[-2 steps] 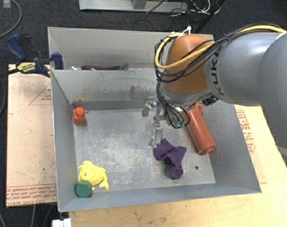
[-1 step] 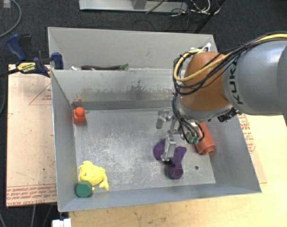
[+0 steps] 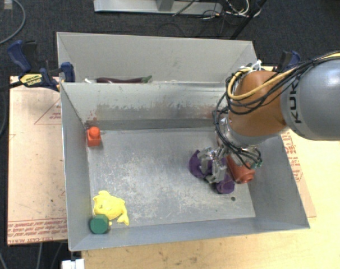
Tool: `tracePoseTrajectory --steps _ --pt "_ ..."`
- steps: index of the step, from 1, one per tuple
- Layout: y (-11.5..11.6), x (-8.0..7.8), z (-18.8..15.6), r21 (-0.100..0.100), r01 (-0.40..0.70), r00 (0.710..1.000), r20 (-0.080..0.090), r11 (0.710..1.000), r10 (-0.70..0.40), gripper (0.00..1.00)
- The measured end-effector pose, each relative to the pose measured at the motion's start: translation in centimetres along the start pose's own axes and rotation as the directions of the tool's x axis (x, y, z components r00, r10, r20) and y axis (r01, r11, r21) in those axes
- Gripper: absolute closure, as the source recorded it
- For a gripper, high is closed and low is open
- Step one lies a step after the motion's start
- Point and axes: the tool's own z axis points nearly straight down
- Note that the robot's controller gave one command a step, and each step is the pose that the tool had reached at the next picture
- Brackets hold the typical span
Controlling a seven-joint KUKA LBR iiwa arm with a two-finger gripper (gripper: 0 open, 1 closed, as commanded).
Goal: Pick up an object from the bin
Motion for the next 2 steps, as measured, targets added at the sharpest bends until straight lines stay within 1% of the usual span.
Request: tracePoseTrajectory --steps 1,2 --pt "0.0 0.0 0.0 0.0 0.0 1.0 0.0 1.0 0.0 1.0" --pt "1.1 0.4 -8.2 0.0 0.022 1.0 0.004 1.0 -0.022 1.0"
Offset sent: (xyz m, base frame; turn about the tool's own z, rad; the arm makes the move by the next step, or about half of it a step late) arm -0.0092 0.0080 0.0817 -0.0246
